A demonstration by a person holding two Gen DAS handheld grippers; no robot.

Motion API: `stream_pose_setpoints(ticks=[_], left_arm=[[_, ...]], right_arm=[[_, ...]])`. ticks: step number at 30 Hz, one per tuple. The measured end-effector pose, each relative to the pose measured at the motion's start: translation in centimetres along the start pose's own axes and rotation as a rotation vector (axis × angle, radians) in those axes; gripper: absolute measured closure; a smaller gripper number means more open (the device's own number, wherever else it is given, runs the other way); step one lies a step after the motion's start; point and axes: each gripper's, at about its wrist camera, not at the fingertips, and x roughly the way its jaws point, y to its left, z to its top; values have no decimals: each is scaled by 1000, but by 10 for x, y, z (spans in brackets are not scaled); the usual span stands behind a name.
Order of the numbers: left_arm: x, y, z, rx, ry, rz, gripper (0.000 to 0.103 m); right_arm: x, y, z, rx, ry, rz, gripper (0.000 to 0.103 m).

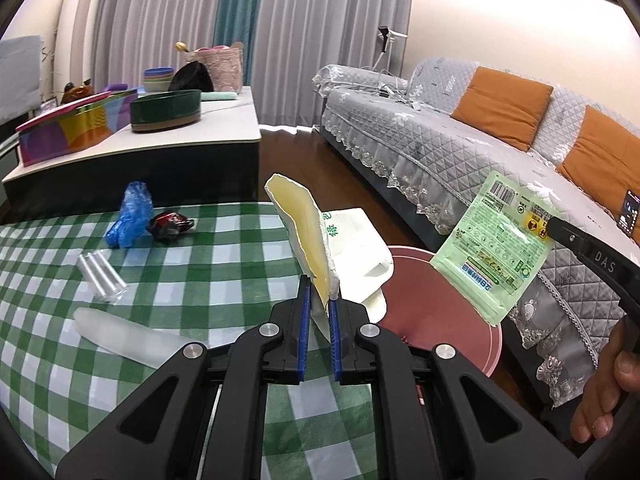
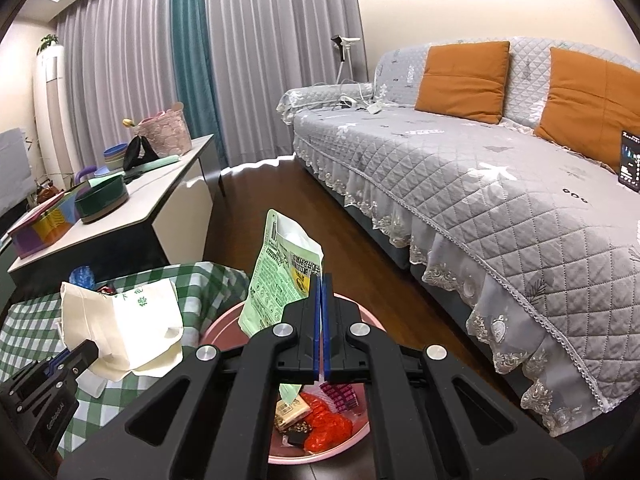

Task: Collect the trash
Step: 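Carry the paper and green packet over the pink bucket and release both, then move both tools back over the table toward the straws and plastic tube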

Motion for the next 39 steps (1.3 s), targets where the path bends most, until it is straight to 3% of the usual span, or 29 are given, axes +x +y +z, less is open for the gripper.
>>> stream_pose_setpoints(ticks=[20,23,24,25,27,39], left_arm=[[29,-41,-3,76,26,-89,94],[30,-43,-2,85,25,-130,83],[30,-43,-2,83,26,-139,63],[29,-42,-1,78,23,-150,55],[27,-40,-1,78,17,-147,55],[-4,-7,2,39,-10,-84,60]], right_arm=[[19,-6,-4,-5,15,-45,102],[23,-6,-4,2,45,-33,97],[24,-8,-4,9,54,-33,91],[24,-10,-4,18,52,-41,77],[22,-13,-4,38,50,-56,62],[2,16,1,-9,24,20,62]])
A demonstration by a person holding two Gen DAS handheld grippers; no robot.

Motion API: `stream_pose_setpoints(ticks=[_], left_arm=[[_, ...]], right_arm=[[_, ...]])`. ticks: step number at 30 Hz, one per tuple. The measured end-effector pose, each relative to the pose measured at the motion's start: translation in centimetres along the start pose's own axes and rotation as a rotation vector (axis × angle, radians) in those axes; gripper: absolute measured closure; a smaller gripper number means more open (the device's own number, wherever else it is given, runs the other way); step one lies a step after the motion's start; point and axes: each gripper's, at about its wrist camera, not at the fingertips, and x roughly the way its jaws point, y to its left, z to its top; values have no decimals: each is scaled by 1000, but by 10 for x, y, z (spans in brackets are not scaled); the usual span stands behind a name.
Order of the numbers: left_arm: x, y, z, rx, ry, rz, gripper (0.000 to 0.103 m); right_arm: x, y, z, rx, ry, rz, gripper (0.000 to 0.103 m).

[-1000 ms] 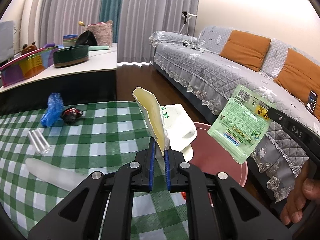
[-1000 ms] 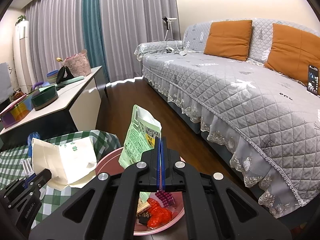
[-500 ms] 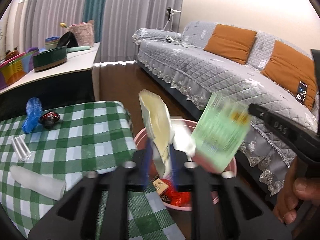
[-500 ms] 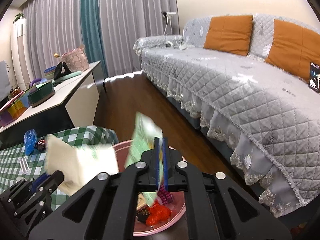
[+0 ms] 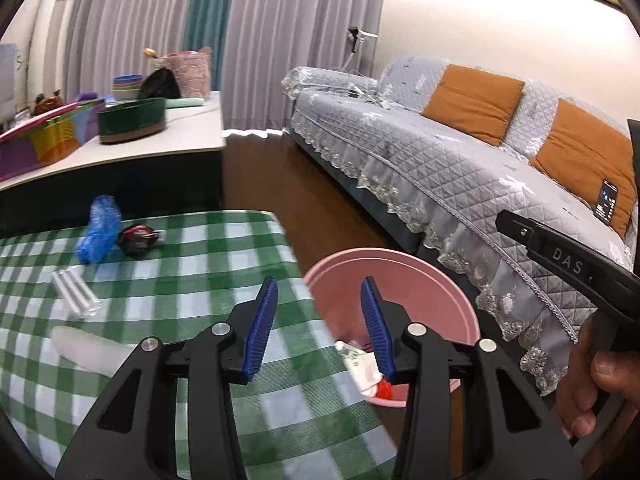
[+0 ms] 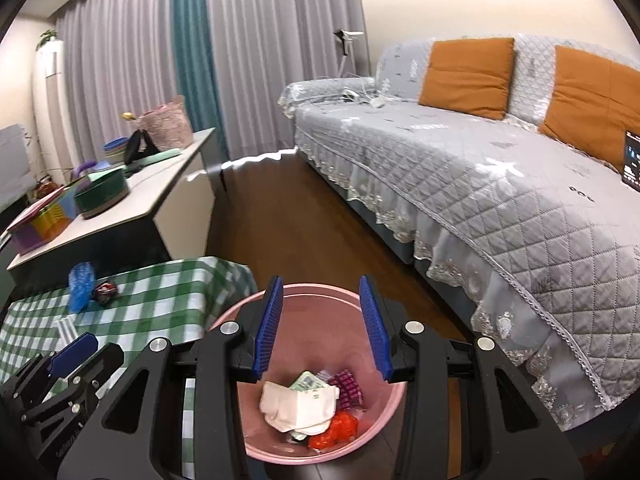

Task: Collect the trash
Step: 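Move both tools back over the table toward the straws and plastic tube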

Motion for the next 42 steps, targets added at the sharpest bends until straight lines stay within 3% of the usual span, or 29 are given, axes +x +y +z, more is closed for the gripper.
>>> stream_pose_setpoints(ticks=[17,23,29,32,37,42], left_arm=[[-61,126,-1,-144,-53,231,67],[-80,178,-7,-216,-62,319,67],[-87,206,-9,-246,-67,368,67],[-89,219,-8,-270,-74,384,67],[-94,235,-7,-291,-85,406,67],[-93,249,-9,-320,-82,419,67]], right_arm=[[-8,124,-22,-127,35,280,69],[5,176,-42,-202,105,397,69],[20,214,-63,-267,171,462,69],[31,234,-74,-314,222,502,67],[45,262,-95,-398,299,557,51],[55,281,-111,-482,356,559,45]])
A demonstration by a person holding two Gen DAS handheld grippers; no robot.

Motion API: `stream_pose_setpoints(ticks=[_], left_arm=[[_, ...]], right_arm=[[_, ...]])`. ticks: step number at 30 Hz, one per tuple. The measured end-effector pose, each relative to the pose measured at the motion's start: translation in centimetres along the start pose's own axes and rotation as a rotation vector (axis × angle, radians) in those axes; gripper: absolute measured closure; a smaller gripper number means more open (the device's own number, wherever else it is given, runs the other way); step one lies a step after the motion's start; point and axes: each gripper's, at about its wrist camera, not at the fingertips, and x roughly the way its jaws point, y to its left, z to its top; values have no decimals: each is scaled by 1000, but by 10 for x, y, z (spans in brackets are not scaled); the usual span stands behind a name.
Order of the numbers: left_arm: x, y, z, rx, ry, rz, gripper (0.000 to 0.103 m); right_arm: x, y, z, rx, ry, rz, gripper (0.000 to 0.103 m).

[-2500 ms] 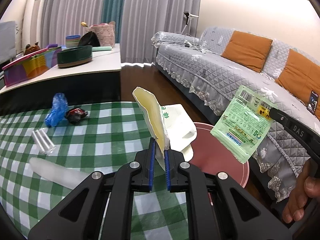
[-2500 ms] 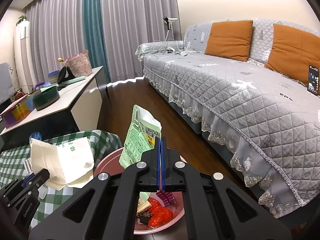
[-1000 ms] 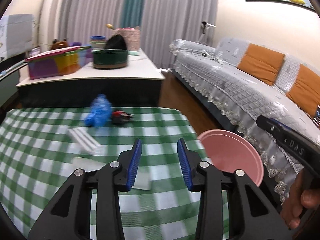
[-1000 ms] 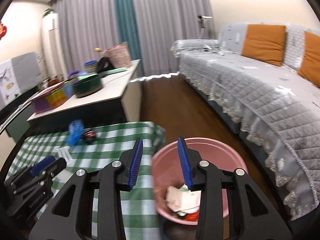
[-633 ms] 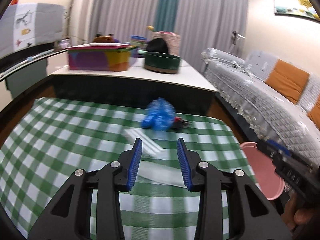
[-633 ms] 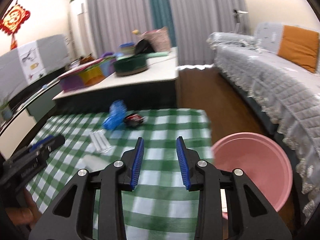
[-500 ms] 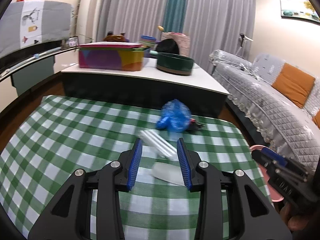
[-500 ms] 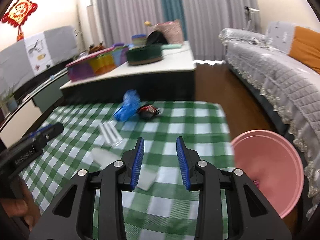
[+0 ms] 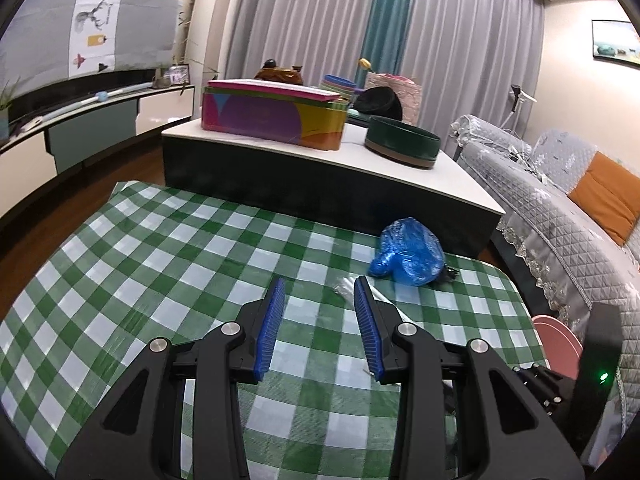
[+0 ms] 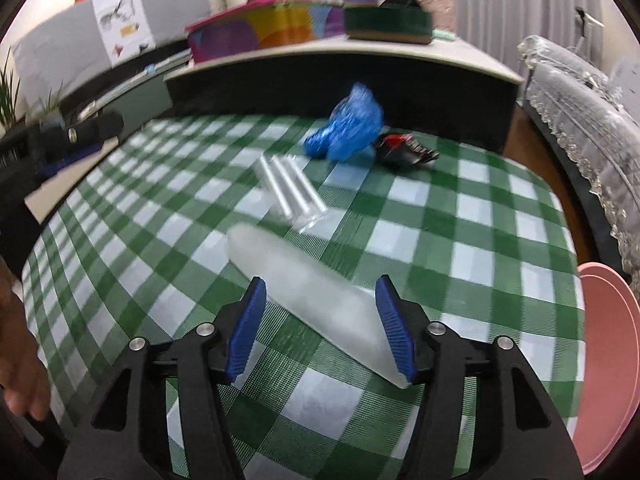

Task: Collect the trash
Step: 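Move both tools back over the table toward the straws and plastic tube, then grasp the frosted plastic tube with the right tool while the left tool grasps the clear straws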

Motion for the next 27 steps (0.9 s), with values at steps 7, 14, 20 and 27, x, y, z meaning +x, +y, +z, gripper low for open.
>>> stream_pose_setpoints(ticks=[7,14,20,27], left_arm=[[9,4,0,-14,12,-1,67],[16,-5,-1,-18,17,-16,67],[26,-15,-5,-20,33,-26,67],[52,-36,-16,-29,98,-73,72]], right_arm=[[11,9,0,-63,52,-38,47],[2,-4,0,-35,25,-24,89],[-22,-18,6,24,-59,-8,97],[-42,-56,2,139,-100,-86,97]])
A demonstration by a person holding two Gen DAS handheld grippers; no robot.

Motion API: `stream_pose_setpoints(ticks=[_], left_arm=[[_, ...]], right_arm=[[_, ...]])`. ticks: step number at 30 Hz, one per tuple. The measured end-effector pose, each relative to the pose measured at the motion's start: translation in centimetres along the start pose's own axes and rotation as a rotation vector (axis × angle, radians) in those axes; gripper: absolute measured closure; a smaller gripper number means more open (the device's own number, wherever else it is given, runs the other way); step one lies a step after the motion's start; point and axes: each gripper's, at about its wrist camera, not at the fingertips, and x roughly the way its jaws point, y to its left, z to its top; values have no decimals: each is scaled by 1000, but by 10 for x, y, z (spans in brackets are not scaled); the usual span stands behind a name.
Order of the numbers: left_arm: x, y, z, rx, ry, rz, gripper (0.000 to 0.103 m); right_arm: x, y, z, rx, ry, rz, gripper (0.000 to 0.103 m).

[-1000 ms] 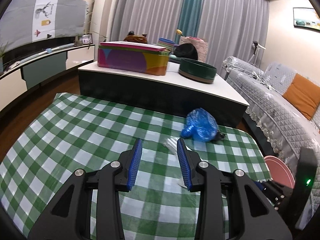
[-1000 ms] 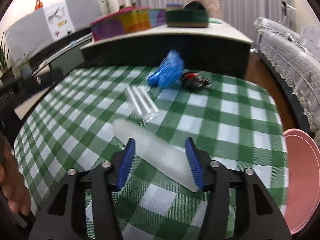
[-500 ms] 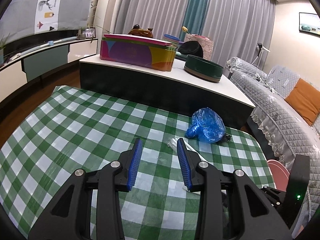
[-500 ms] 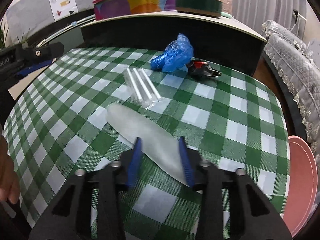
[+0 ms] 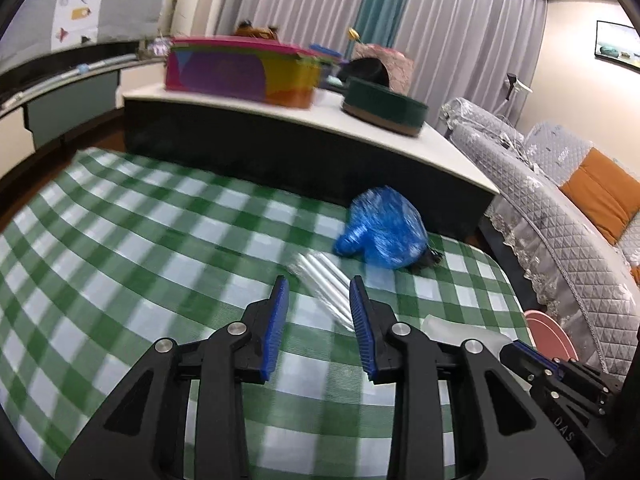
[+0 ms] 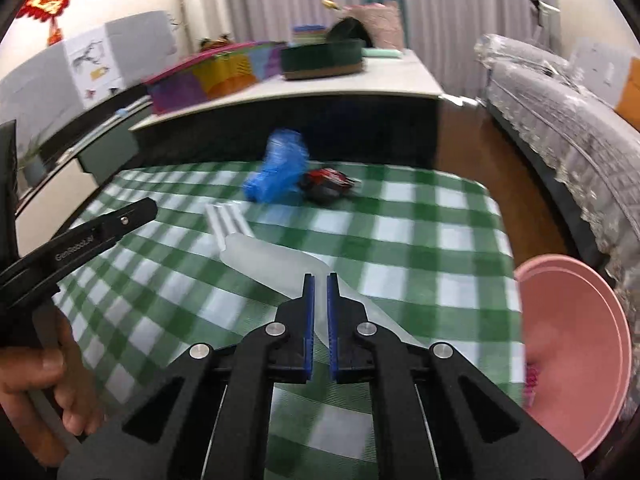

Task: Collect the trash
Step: 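Grasp the frosted plastic tube with the right tool while the left tool grasps the clear straws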

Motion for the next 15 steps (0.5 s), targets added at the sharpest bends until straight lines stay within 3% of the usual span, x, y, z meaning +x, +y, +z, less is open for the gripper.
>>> stream_pose_setpoints(ticks=[4,14,15], left_arm=[[23,-12,-6,2,62,-8,73],[61,-26,-14,13,187,12,78],[64,-27,-15,17,201,11,83]], right_arm=[[8,-20,-6,52,34,-50,97],[15,-31,-12,58,54,-50,97],[16,-31,-12,56,55,-49,97]])
